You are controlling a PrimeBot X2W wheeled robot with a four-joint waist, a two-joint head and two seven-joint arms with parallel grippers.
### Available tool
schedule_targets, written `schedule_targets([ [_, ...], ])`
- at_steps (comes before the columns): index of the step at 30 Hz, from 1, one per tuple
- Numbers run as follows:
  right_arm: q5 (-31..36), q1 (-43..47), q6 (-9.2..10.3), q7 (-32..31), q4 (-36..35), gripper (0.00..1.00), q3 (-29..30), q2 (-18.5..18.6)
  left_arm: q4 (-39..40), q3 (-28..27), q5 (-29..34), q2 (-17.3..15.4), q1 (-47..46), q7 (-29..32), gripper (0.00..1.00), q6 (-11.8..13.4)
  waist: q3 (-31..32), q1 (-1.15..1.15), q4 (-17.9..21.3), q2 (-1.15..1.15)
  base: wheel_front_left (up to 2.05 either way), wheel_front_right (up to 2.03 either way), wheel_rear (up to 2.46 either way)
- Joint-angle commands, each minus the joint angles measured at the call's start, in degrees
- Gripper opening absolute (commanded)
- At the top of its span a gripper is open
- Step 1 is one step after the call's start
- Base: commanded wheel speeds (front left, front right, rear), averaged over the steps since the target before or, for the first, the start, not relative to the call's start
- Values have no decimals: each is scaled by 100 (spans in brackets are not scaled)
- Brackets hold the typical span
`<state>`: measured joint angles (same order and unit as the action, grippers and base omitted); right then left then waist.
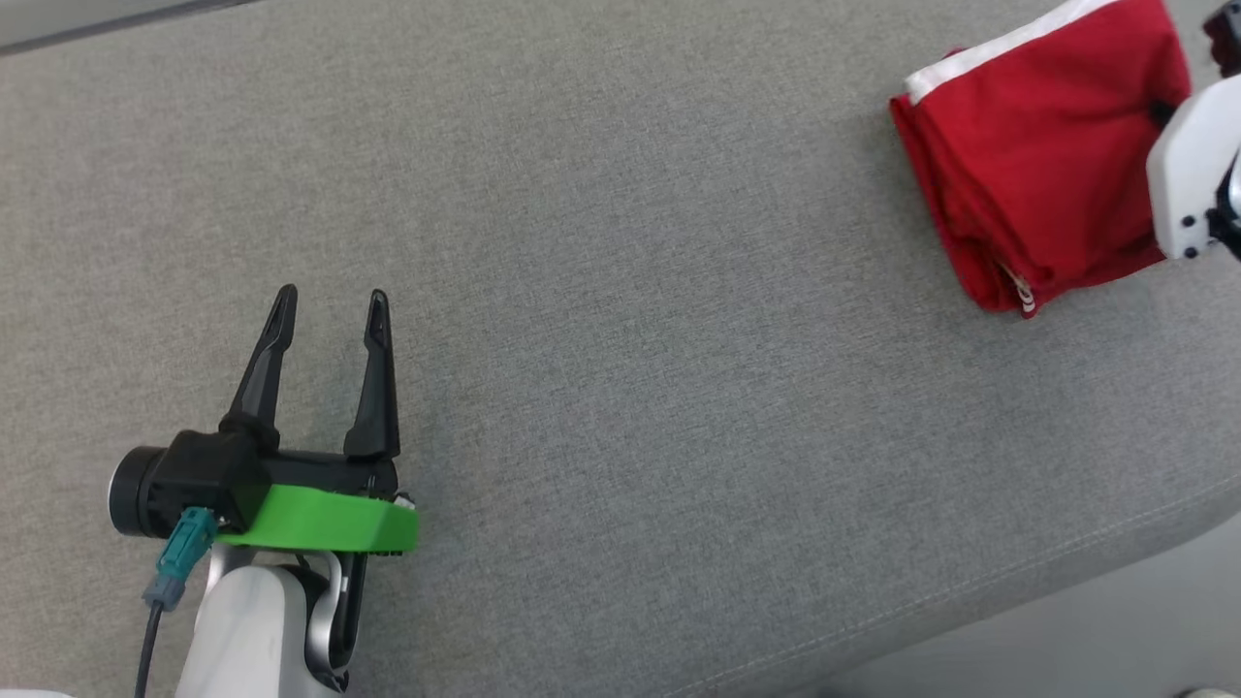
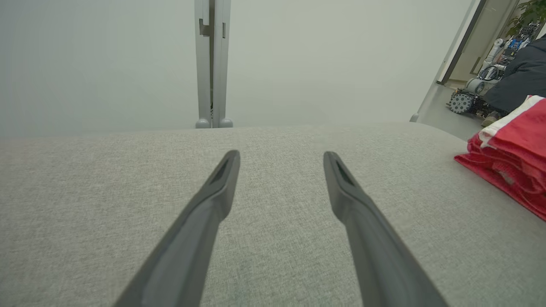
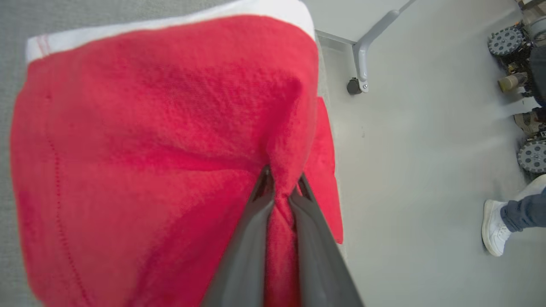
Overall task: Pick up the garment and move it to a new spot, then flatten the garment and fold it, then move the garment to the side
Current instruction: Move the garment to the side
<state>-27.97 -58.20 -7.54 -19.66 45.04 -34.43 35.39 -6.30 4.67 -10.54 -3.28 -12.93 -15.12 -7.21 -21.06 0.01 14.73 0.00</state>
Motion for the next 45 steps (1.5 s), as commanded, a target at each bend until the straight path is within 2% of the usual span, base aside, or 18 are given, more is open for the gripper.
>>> schedule_targets([
  [1, 129, -14, 12, 140, 208, 0, 175, 30, -13, 7, 17, -62, -117, 2, 100, -20, -294, -1, -155, 0, 0, 0, 0],
  [7, 652, -102, 12, 608, 1370, 0, 1100, 43, 25, 20, 57, -101, -233, 1, 100, -30, -492, -1, -455, 0, 0, 0, 0],
  [8, 710, -109, 12, 672, 1518, 41, 1223, -1, 30, 19, 57, -105, -243, 1, 100, -31, -503, -1, -484, 0, 0, 0, 0],
  [9, 765, -114, 12, 797, 1691, 100, 1418, -51, 32, 27, 54, -108, -253, 2, 100, -33, -513, -1, -526, 0, 0, 0, 0],
  [13, 1019, -68, 12, 1111, 2148, 100, 1789, -221, 20, 38, 20, -107, -231, 1, 100, -34, -440, -1, -623, 0, 0, 0, 0],
  [17, 1242, -51, 12, 1588, 2299, 100, 1979, -265, -16, 49, -32, -73, -150, 1, 100, -35, -229, -1, -696, 0, 0, 0, 0],
  [22, 1637, 59, 12, 2285, 2255, 100, 2149, -278, -46, -9, -137, -14, 62, 1, 100, -32, 311, -1, -831, 0, 0, 0, 0],
  [26, 1656, 321, 12, 2857, 1933, 100, 2253, -531, -82, -91, -227, 19, 273, 1, 100, 40, 726, -1, -954, 0, 0, 0, 0],
  [30, 1455, 862, 12, 3310, 1315, 100, 2366, -838, -76, -158, -388, 32, 487, 1, 100, 117, 1128, -1, -1097, 0, 0, 0, 0],
  [35, 1210, 1984, 12, 3477, 78, 100, 2773, -1227, -120, -179, -580, 28, 793, 2, 100, 293, 1618, -1, -1283, 0, 0, 0, 0],
  [38, 1327, 2699, 12, 3487, -819, 100, 3166, -1480, -157, -227, -584, 30, 943, 1, 100, 402, 1833, -1, -1362, 0, 0, 0, 0],
  [41, 1558, 3550, 11, 3479, -1651, 100, 3507, -1892, -231, -266, -635, 30, 1077, 1, 100, 478, 2037, -1, -1455, 0, 0, 0, 0],
  [45, 1713, 4358, 11, 3481, -2391, 100, 3582, -2327, -343, -338, -569, 30, 1193, 1, 100, 504, 2203, -1, -1557, 0, 0, 0, 0],
])
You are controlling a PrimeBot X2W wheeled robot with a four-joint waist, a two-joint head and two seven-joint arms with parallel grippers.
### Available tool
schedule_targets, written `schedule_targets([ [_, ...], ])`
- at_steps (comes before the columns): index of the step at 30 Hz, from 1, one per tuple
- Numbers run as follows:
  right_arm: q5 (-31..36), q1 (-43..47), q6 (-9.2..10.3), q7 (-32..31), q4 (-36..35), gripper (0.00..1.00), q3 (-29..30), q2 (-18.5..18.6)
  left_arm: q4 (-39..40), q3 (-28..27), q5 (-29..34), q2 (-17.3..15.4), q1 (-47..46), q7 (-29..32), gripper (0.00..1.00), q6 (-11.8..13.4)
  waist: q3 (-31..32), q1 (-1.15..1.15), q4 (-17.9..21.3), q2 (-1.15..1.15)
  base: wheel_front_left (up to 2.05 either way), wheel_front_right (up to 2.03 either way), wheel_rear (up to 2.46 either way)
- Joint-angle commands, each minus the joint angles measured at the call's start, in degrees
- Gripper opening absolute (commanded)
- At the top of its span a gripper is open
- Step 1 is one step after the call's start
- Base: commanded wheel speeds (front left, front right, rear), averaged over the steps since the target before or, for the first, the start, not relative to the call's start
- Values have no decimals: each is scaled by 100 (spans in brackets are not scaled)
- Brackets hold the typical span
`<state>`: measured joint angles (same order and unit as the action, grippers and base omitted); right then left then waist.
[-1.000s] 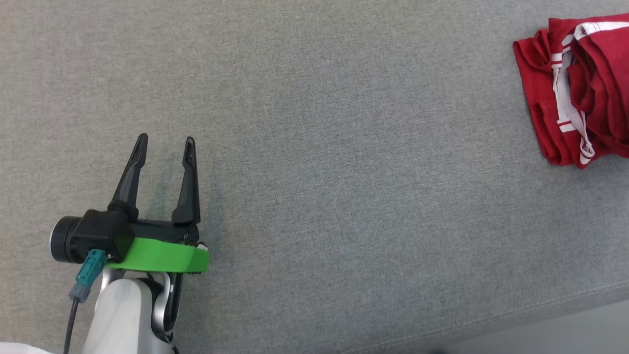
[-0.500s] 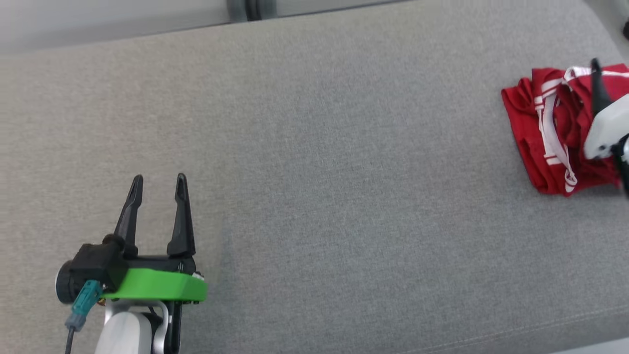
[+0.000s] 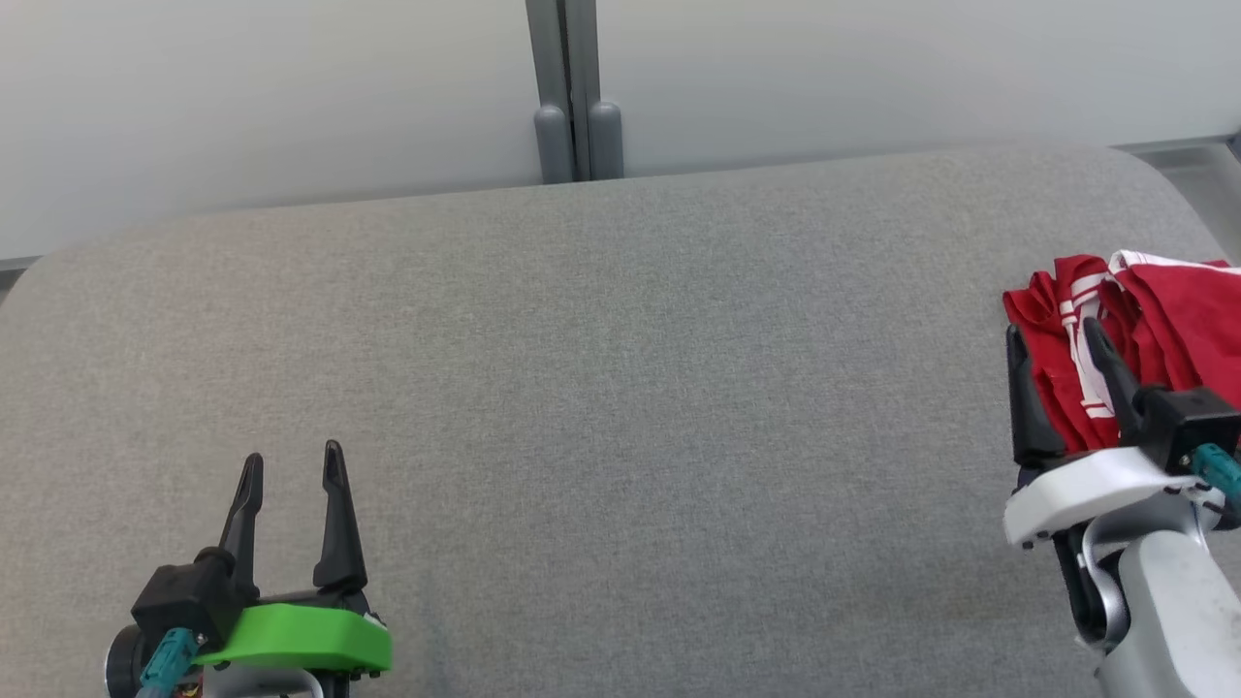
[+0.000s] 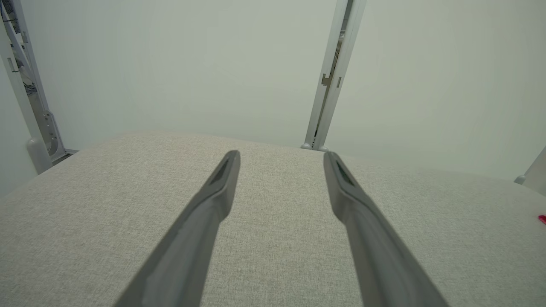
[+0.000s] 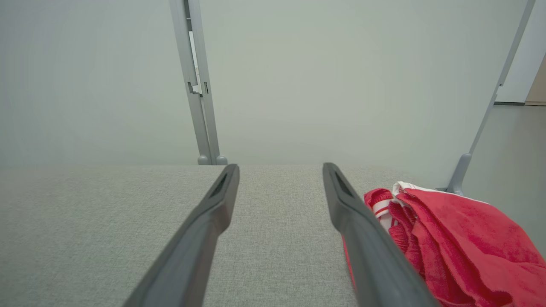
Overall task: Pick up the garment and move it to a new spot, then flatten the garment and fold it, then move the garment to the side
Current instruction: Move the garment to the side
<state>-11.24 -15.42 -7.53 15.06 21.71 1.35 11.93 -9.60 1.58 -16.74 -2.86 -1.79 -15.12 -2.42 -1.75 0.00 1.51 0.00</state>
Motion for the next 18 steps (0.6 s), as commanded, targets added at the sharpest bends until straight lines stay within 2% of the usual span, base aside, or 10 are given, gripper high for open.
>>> schedule_targets([
  [1, 69, 230, 10, 10, -176, 100, -9, -49, -41, -45, 55, -12, 104, 1, 100, 26, 296, 0, -246, 0, 0, 0, 0],
  [8, 162, 946, 10, -236, -545, 100, -40, -414, -293, -101, 114, -11, 248, 1, 100, -58, 442, 0, -284, 0, 0, 0, 0],
  [18, 159, 1219, 10, -422, -693, 100, -129, -573, -652, -104, 182, -11, 209, 1, 100, -203, 541, 0, -183, 0, 0, 0, 0],
])
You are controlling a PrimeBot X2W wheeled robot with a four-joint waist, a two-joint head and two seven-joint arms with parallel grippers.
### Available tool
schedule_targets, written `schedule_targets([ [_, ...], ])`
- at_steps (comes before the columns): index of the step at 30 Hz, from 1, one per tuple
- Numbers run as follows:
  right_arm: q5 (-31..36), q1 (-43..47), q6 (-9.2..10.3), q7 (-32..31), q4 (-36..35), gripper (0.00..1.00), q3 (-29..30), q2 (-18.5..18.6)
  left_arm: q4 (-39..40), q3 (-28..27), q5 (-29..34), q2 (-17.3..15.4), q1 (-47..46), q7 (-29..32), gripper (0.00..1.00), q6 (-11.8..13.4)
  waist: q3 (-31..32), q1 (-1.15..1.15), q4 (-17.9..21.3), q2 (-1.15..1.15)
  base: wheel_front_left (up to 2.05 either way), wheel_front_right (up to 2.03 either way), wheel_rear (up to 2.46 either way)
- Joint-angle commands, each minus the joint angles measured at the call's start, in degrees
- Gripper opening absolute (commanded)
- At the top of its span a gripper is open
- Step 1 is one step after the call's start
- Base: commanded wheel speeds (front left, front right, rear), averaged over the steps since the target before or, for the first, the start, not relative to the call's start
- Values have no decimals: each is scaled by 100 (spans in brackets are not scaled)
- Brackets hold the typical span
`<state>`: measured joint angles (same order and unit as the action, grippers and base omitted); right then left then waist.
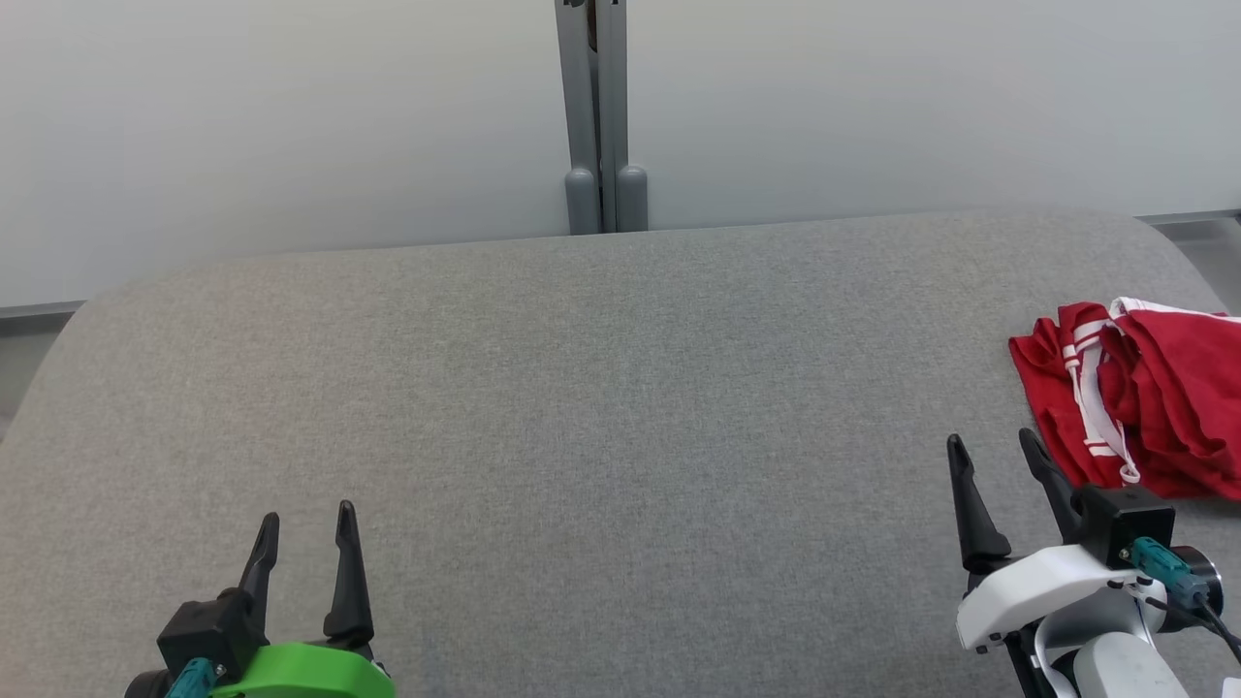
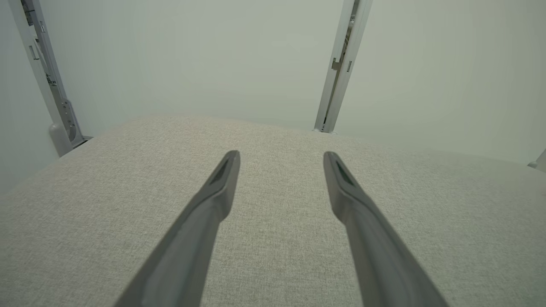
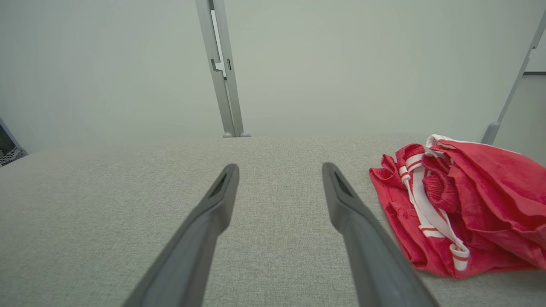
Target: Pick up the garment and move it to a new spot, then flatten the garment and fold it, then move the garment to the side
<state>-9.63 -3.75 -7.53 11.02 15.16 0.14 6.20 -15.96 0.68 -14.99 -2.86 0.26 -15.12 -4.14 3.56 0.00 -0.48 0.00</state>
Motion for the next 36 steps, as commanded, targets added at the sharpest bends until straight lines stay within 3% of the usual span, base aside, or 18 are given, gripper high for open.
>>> schedule_targets([
  [1, -11, 58, 10, -25, -43, 100, -6, -3, -31, -10, 12, -11, -11, 1, 100, -40, 12, 0, 30, 0, 0, 0, 0],
  [30, -3, -36, 10, -101, -86, 100, 121, -111, -72, 45, -38, -11, -119, 1, 100, -111, -88, 0, 90, 0, 0, 0, 0],
  [31, -19, -12, 0, -86, -90, 0, 121, -118, -80, 51, 0, 0, -56, 0, 0, -94, -88, 0, 90, 0, 0, 0, 0],
  [36, -127, 81, -1, -124, 117, 0, 146, -173, -290, 38, -98, 27, 29, 44, 0, -95, -92, 0, 91, 0, 0, 0, 0],
])
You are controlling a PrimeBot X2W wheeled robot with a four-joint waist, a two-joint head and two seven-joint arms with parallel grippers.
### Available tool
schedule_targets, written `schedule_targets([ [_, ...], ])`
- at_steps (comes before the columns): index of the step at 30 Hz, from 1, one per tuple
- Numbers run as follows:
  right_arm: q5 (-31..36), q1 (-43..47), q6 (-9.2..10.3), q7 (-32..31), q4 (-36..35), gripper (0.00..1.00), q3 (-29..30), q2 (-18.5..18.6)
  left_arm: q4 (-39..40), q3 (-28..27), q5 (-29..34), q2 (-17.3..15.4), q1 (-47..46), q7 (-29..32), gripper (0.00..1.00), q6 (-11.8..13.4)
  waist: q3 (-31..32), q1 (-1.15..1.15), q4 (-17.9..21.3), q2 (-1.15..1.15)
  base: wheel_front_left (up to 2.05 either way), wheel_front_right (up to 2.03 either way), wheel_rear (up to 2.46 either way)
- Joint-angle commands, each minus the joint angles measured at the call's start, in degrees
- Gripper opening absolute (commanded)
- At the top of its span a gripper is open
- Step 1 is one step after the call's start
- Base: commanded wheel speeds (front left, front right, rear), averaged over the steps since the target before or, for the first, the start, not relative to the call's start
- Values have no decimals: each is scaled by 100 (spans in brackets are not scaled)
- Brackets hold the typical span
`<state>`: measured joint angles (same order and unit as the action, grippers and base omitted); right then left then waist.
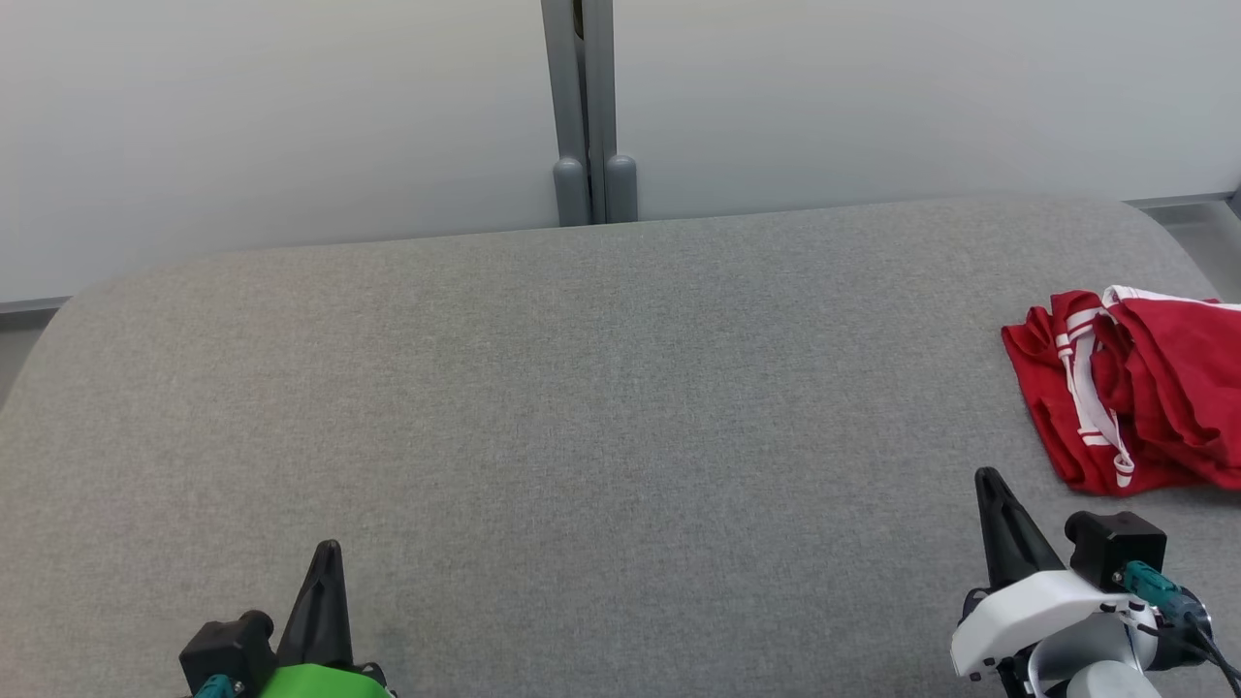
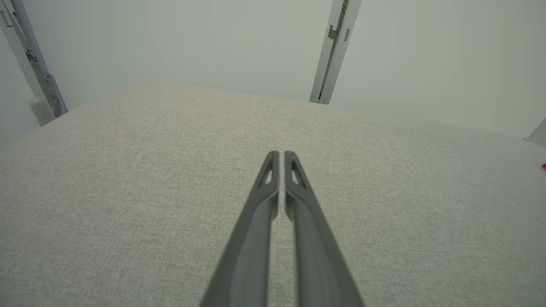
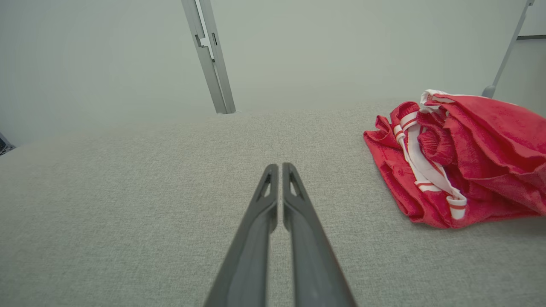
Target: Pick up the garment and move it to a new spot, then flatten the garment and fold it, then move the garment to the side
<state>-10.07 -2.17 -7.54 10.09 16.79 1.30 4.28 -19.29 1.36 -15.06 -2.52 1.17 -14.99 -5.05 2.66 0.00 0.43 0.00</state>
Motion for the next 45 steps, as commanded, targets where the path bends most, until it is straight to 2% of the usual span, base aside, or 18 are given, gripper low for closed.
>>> schedule_targets([
  [1, -206, -100, 0, -71, -34, 0, 54, 17, 35, -55, -208, -8, -86, 76, 0, -7, -3, 0, -1, 0, 0, 0, 0],
  [20, -2181, -169, 2, -448, -131, 0, 152, -21, 185, -220, -2061, -17, -248, 568, 0, -67, -46, 0, -7, 0, 0, 0, 0],
  [45, -4201, -267, 3, -852, -193, 0, 276, -58, 309, -413, -3948, -30, -433, 1099, 0, -131, -102, 0, -16, 0, 0, 0, 0],
])
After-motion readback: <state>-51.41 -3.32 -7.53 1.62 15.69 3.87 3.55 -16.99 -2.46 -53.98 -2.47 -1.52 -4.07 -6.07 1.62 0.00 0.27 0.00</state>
